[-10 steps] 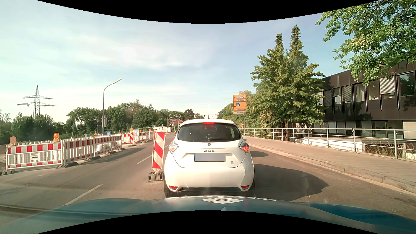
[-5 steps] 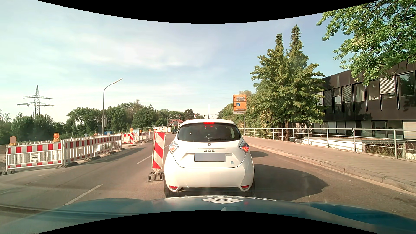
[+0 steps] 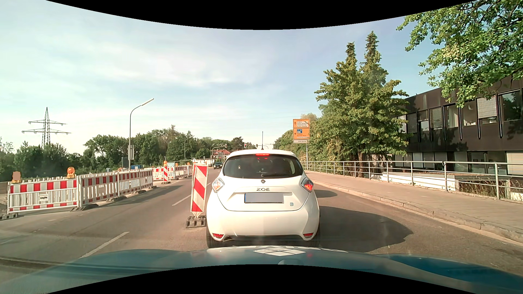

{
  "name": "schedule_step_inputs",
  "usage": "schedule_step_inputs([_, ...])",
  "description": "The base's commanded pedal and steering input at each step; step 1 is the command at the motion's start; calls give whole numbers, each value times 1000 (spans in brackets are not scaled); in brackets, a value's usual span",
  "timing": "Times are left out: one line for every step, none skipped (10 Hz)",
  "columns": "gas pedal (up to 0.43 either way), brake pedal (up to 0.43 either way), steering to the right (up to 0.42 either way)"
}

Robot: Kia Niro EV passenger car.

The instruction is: Follow the waypoints while adhering to traffic rules and regulations

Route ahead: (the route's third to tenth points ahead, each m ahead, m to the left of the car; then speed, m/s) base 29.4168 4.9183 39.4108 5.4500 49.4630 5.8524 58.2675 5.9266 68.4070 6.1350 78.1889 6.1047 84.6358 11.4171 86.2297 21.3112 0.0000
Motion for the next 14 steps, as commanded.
schedule_step_inputs([0,274,-15])
schedule_step_inputs([0,274,-15])
schedule_step_inputs([0,280,-15])
schedule_step_inputs([0,274,-15])
schedule_step_inputs([0,280,-15])
schedule_step_inputs([0,280,-15])
schedule_step_inputs([0,280,-15])
schedule_step_inputs([0,280,-15])
schedule_step_inputs([0,280,-15])
schedule_step_inputs([0,287,-15])
schedule_step_inputs([0,287,-15])
schedule_step_inputs([0,280,-15])
schedule_step_inputs([0,280,-15])
schedule_step_inputs([0,280,-15])
